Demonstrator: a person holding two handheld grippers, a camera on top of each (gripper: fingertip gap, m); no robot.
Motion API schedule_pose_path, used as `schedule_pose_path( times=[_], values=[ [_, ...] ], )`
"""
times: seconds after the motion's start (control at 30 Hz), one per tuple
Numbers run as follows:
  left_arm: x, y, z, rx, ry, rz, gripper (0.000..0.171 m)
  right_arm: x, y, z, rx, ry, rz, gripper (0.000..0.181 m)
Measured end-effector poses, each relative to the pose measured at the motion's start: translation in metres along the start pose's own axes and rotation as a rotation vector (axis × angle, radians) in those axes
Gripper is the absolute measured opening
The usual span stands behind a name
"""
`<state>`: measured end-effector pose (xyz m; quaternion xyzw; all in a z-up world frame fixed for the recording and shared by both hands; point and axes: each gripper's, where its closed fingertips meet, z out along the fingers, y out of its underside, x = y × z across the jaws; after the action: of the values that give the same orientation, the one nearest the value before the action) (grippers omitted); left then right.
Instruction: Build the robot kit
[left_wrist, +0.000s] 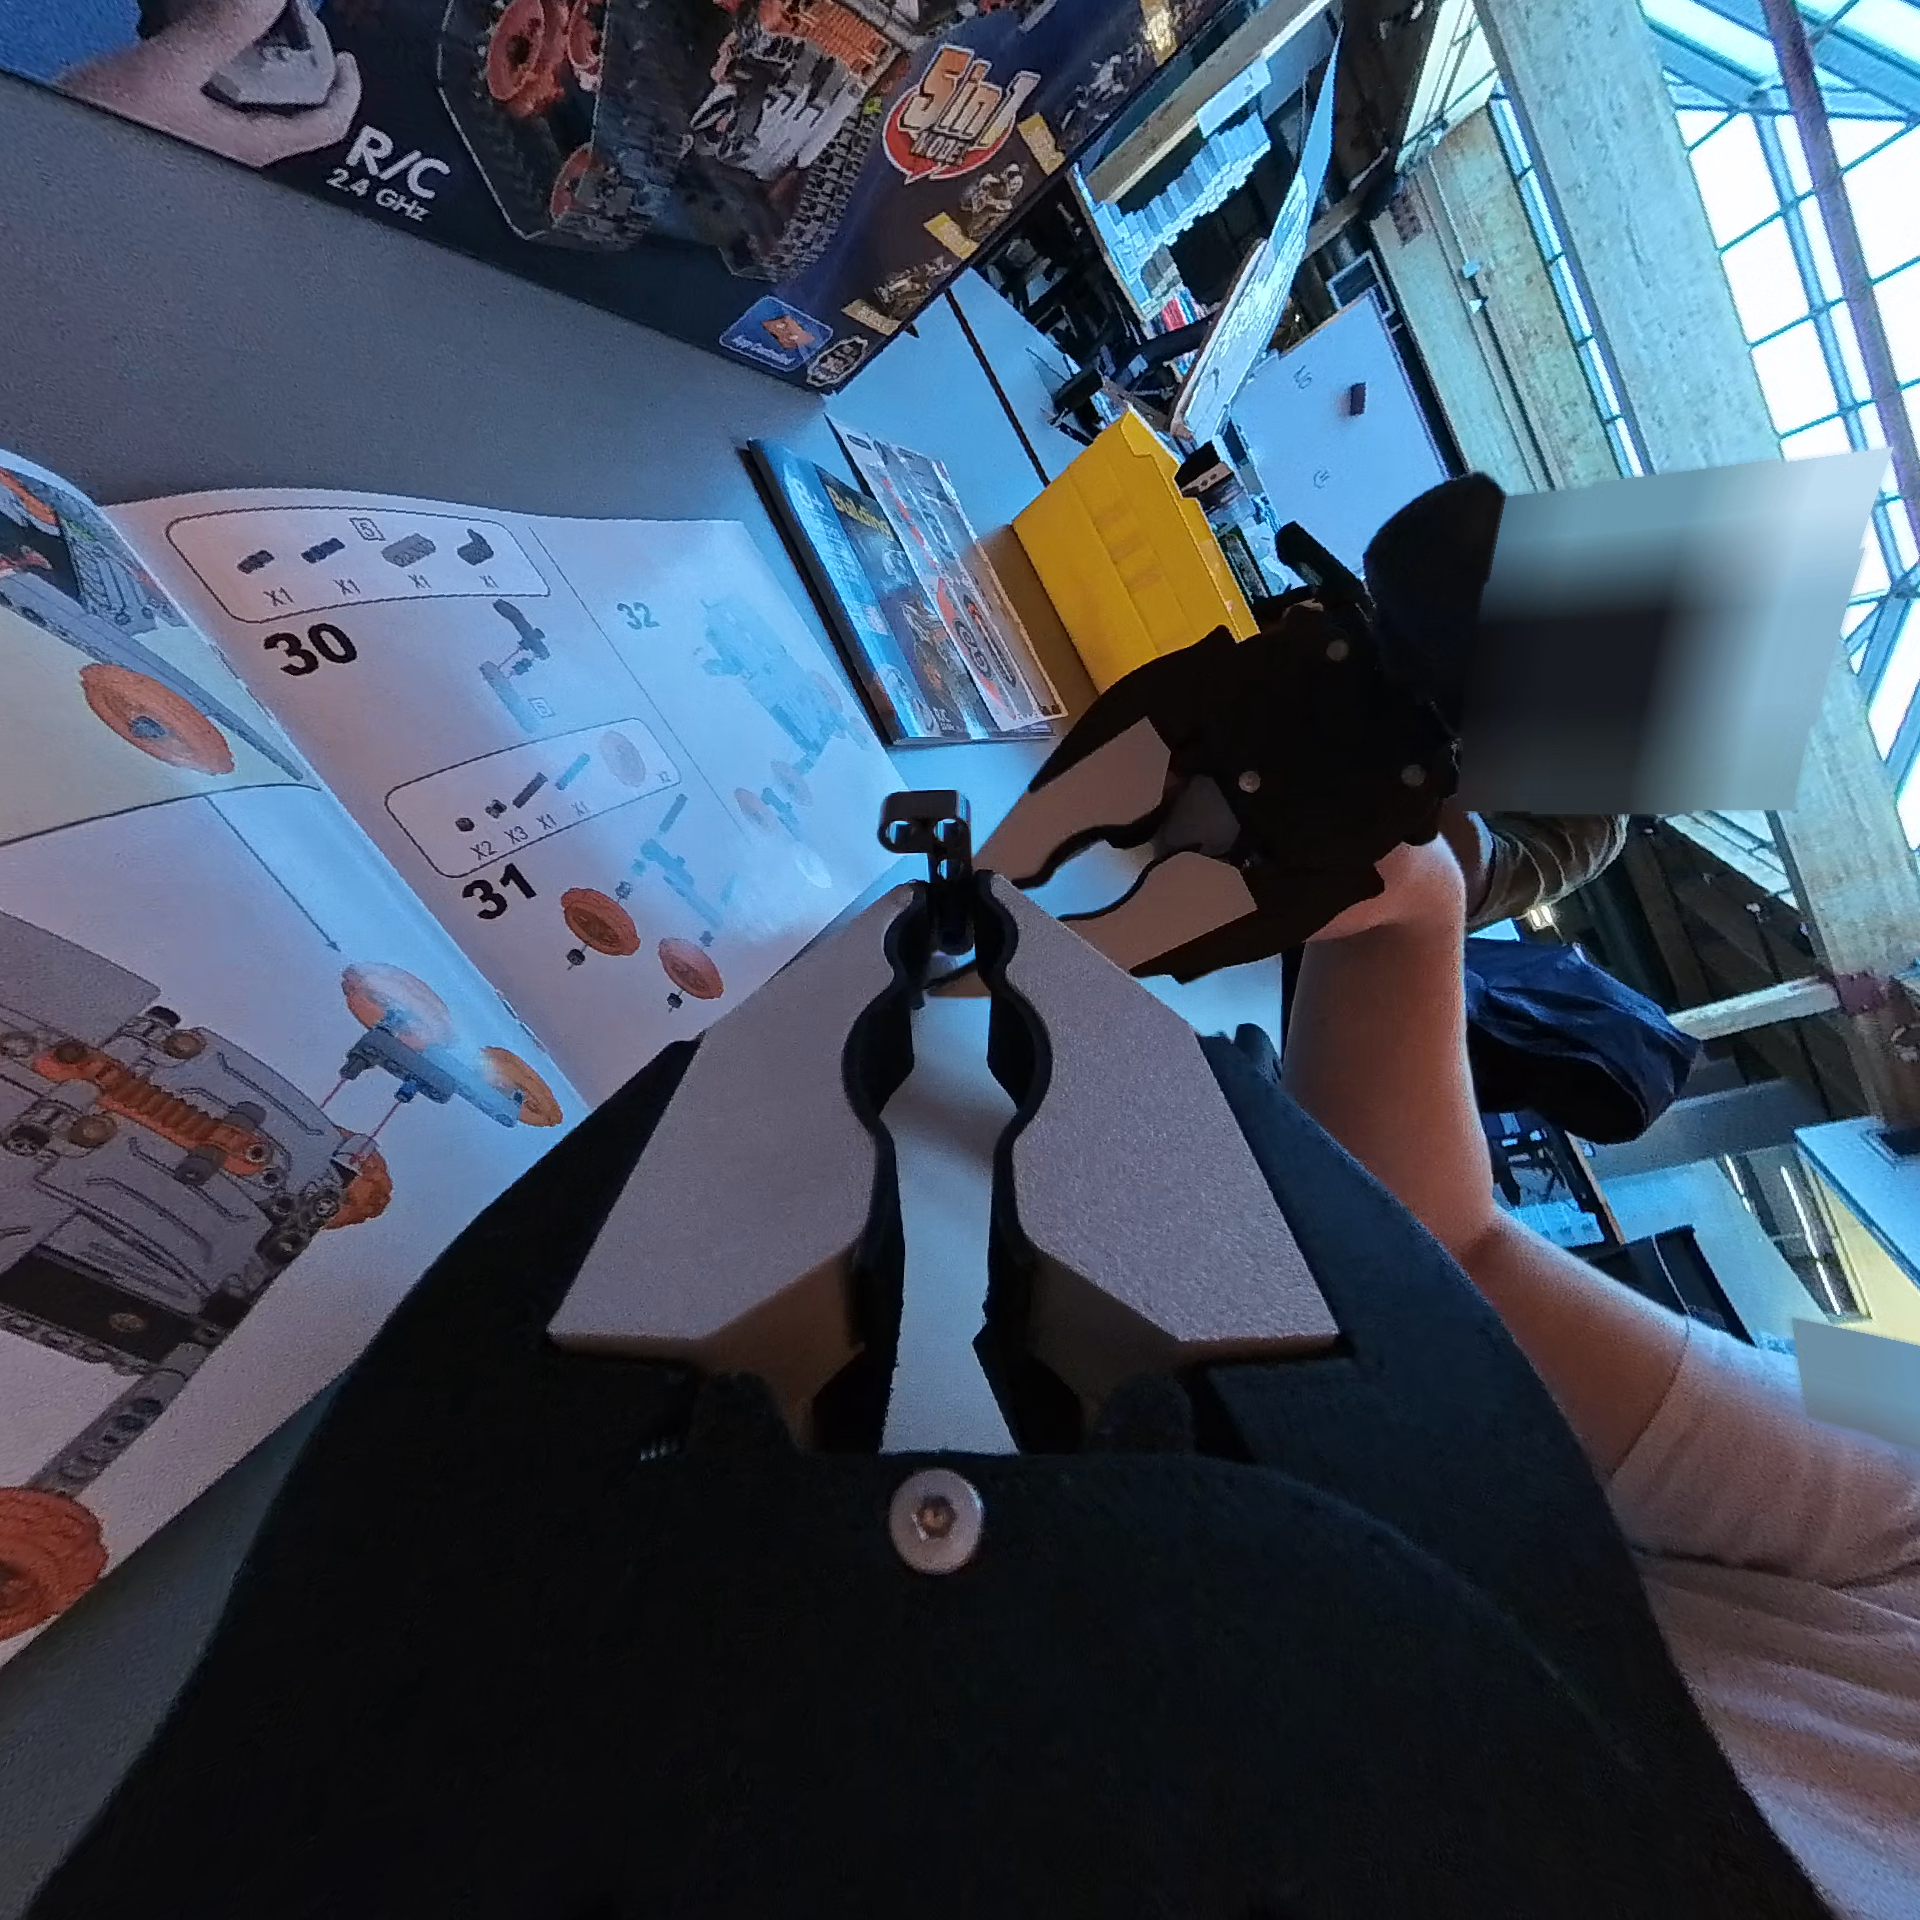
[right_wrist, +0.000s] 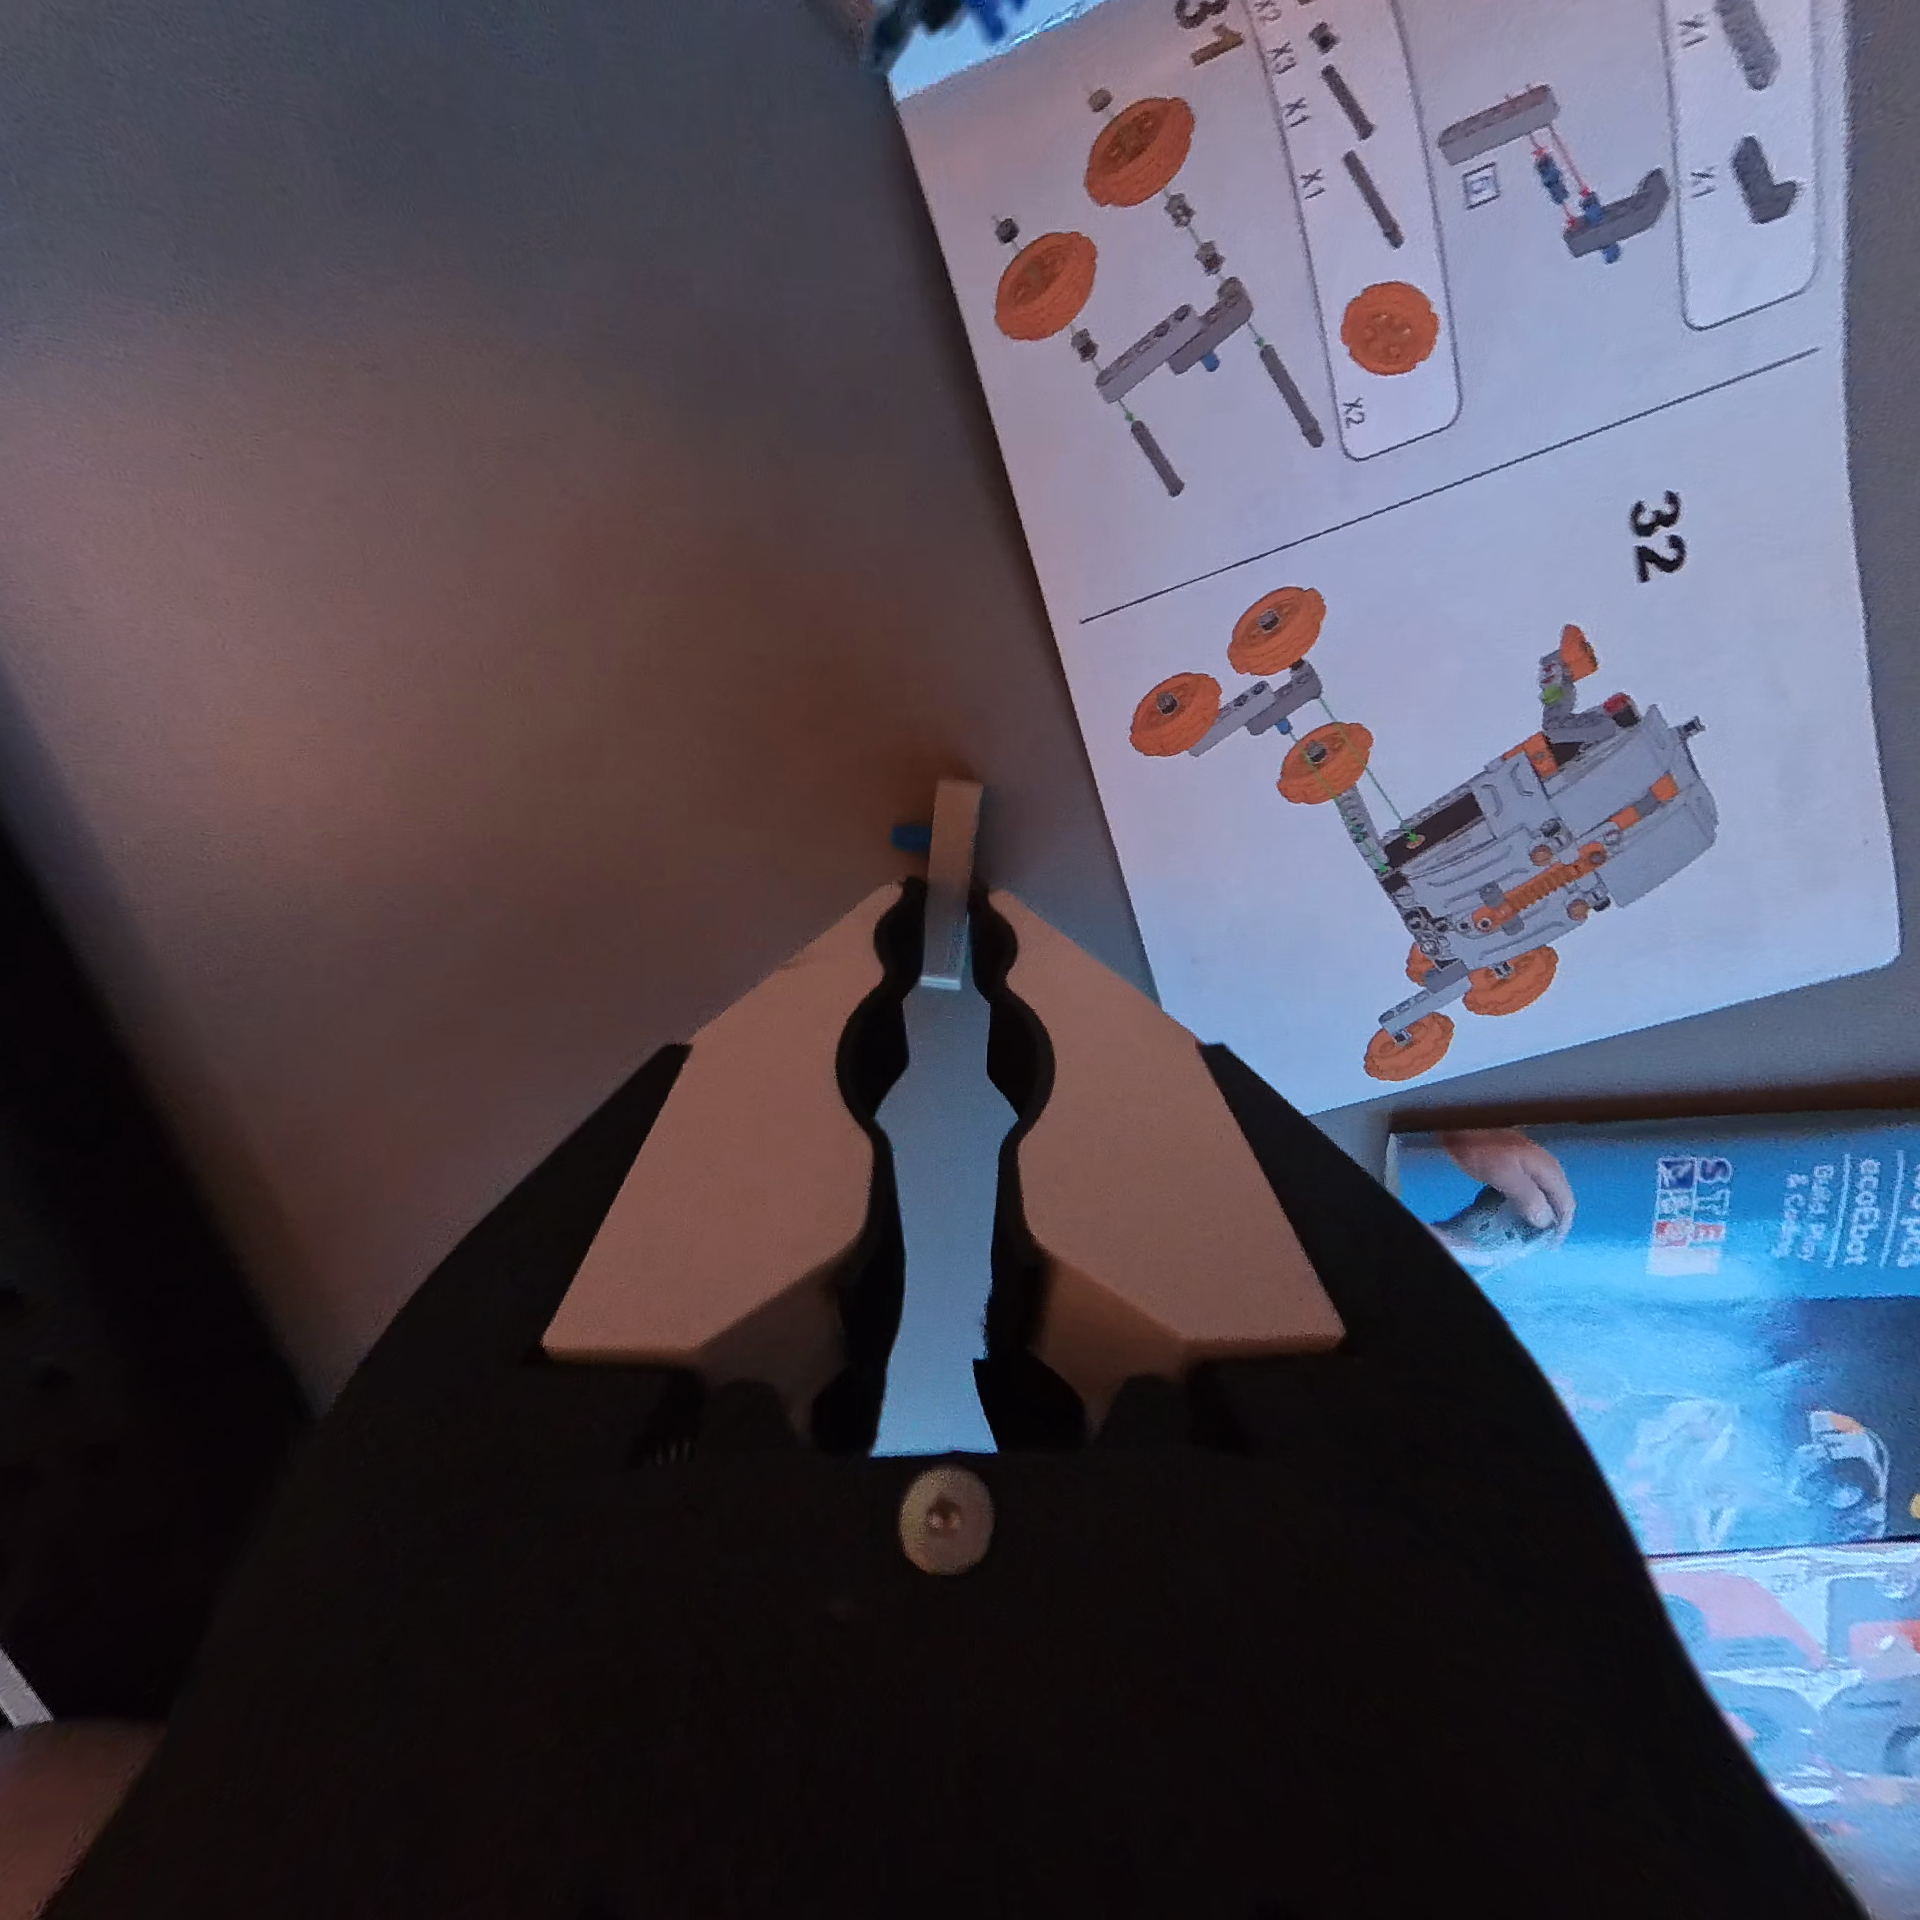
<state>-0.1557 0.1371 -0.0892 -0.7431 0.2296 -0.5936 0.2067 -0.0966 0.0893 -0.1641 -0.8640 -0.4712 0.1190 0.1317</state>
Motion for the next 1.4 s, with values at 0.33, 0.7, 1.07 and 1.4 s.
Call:
schedule_pose_path(
  times=[0.33,0.7,1.07,1.4],
  values=[
    [0.046,-0.030,0.001,0.134,0.099,0.244,0.004,0.030,-0.031,-0.061,0.566,0.182,0.031,0.005],
    [0.137,-0.090,0.061,0.115,0.203,0.438,0.004,0.070,-0.036,-0.194,1.170,0.487,0.186,0.007],
    [0.168,-0.132,0.005,0.317,0.147,0.579,0.004,0.060,-0.099,-0.249,1.085,0.602,0.004,0.005],
    [0.208,-0.122,-0.001,0.397,0.169,0.687,0.005,0.018,-0.110,-0.282,1.113,0.774,-0.125,0.006]
  ],
)
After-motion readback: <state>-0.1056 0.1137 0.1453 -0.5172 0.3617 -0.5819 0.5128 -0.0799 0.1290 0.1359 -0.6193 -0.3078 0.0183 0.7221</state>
